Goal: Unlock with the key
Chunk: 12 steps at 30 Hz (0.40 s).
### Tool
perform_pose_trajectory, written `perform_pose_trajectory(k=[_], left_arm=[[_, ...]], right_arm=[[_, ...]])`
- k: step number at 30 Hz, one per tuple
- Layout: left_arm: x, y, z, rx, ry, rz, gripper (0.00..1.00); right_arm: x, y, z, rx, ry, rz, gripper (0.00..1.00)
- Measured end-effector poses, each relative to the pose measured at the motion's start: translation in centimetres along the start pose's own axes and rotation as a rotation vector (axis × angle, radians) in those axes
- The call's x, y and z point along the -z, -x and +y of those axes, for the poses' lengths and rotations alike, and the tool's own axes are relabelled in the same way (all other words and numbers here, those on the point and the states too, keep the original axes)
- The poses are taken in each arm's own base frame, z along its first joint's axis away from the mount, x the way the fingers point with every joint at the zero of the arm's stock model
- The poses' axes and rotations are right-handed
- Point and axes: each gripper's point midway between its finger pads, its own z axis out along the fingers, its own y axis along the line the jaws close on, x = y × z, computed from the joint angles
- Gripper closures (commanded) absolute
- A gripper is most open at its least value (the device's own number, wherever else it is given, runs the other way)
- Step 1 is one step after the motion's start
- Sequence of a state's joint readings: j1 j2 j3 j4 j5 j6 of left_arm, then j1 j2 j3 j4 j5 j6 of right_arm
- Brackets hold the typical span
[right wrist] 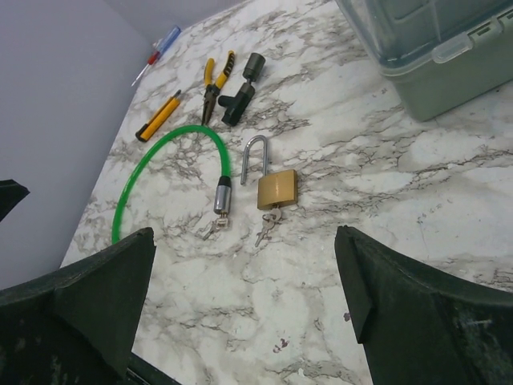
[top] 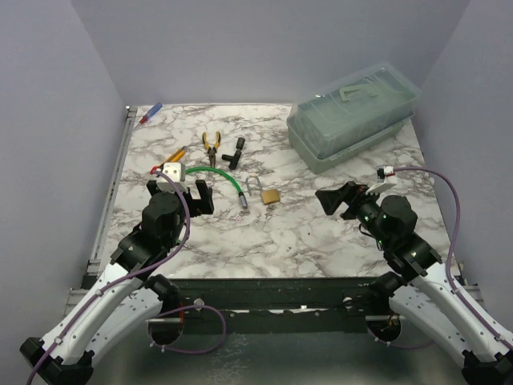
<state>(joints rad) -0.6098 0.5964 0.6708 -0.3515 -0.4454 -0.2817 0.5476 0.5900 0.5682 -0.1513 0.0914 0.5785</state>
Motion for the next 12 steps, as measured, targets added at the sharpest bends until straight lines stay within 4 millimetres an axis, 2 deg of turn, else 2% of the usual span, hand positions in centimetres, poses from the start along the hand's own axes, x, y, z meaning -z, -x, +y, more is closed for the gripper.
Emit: perform_pose_trajectory(k=[12], left_arm=[[0.0, 0.41, 0.2, 0.0, 0.011, -0.019, 0.01]], right_arm=[[0.56, 0.43, -0.55, -0.045, -0.01, -0.063, 0.0]])
